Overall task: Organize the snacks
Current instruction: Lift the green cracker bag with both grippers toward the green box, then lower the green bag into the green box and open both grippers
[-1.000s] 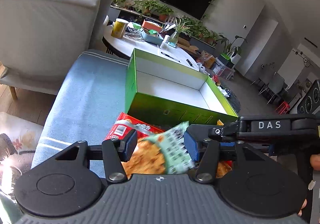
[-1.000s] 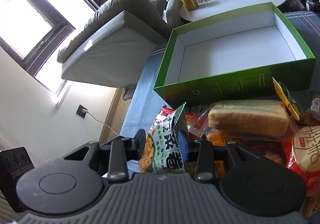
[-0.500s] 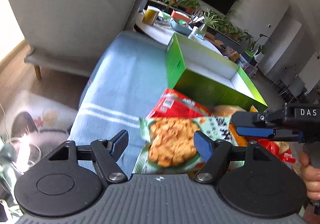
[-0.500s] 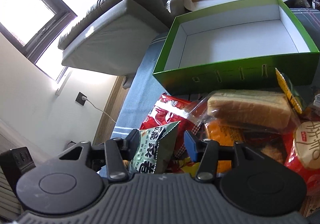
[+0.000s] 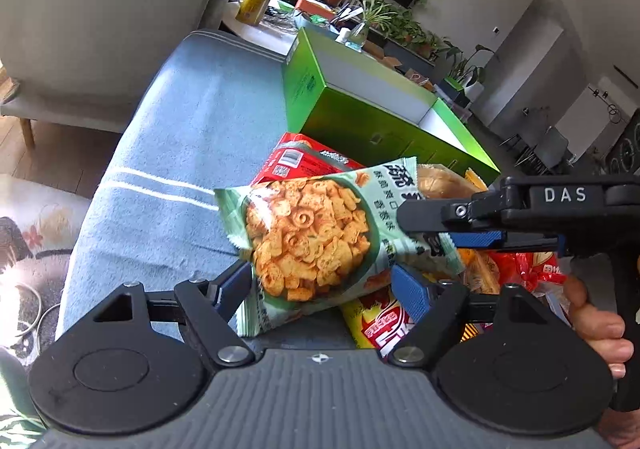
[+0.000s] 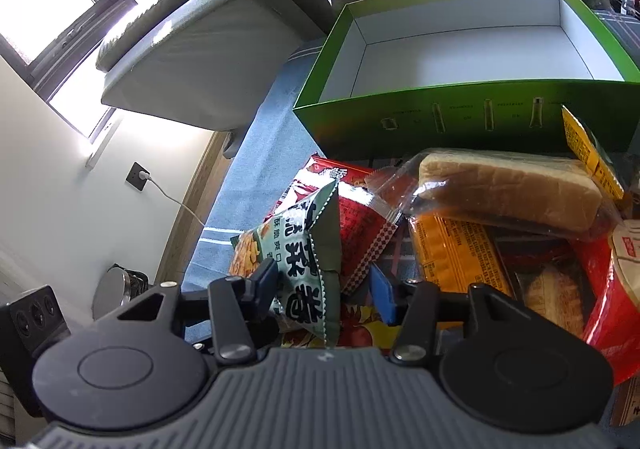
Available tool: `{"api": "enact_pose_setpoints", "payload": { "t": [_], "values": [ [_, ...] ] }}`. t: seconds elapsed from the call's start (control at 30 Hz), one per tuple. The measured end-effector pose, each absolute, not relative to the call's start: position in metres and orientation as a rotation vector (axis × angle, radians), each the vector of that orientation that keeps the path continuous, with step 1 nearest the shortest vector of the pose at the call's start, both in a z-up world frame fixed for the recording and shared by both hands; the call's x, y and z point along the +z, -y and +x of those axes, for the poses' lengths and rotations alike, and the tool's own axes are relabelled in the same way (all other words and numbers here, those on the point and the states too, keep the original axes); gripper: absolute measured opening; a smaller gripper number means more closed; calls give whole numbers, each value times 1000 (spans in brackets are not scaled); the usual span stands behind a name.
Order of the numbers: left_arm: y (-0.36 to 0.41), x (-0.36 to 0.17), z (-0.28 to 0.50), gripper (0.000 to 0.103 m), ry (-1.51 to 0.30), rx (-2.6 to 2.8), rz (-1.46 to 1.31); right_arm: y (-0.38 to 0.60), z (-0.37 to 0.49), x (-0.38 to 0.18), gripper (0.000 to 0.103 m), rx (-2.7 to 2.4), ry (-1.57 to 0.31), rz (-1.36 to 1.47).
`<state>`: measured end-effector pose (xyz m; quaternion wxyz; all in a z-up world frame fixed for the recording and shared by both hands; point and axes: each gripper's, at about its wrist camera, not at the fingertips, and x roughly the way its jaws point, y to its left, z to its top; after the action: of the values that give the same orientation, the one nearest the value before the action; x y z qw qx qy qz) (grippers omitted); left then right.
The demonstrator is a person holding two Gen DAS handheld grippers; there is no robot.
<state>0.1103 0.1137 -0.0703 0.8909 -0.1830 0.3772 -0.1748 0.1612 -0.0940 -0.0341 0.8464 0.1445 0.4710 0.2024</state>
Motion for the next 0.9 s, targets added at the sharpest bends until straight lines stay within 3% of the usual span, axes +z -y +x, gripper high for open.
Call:
{"api": "enact_pose_setpoints", "payload": {
  "t": [0.27, 0.33, 0.37, 0.4, 0.63, 0.9],
  "values": [
    [-121, -75, 112, 80, -780, -287, -335, 79, 161, -29, 90, 445, -951, 258],
    [-116, -78, 117, 79, -753, -303, -339, 74, 166, -40, 82, 439, -977, 253],
    [-113, -78, 119, 72, -751, -317, -352, 74, 167, -44, 81, 436, -981, 274],
    [-107, -74, 119, 73, -750, -331, -361, 76, 166, -45, 79, 438, -977, 298],
    [-76, -14, 120, 71, -582, -382, -231, 102, 152, 2, 77, 475, -830, 339],
    [-36, 29, 188, 71, -518, -427, -113, 145, 194, 37, 77, 449, -686, 426]
  ]
}}
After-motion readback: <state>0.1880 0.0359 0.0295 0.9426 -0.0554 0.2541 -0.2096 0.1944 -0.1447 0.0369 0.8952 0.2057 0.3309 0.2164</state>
